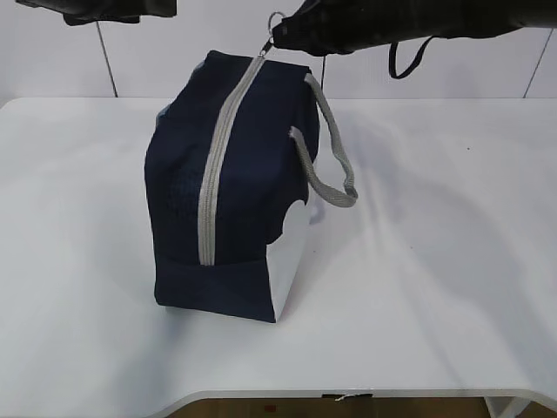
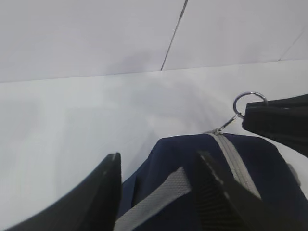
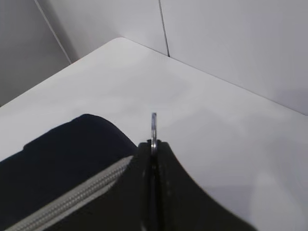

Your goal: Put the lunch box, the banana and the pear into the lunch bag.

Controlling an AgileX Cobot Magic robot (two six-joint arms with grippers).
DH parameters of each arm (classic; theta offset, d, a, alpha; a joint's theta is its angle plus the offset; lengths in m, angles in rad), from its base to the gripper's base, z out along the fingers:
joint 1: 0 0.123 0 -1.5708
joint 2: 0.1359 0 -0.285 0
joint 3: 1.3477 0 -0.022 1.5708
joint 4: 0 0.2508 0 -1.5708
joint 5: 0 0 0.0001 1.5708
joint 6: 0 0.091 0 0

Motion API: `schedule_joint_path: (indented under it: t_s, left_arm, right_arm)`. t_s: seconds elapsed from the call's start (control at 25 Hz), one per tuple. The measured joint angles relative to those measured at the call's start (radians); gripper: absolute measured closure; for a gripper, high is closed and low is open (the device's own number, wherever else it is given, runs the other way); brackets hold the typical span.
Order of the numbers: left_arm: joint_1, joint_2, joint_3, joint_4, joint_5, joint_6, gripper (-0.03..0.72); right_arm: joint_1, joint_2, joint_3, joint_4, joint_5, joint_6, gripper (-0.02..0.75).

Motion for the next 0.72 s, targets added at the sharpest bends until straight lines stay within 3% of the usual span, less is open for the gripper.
schedule_joint_path:
  t_s: [0.72]
  left_arm:
    - [0.000, 0.154, -0.298, -0.074, 0.337, 0.048, 0.353]
  right_arm:
    - [-0.022, -0.004, 0.000, -0.056, 0.059, 0.052, 0.731]
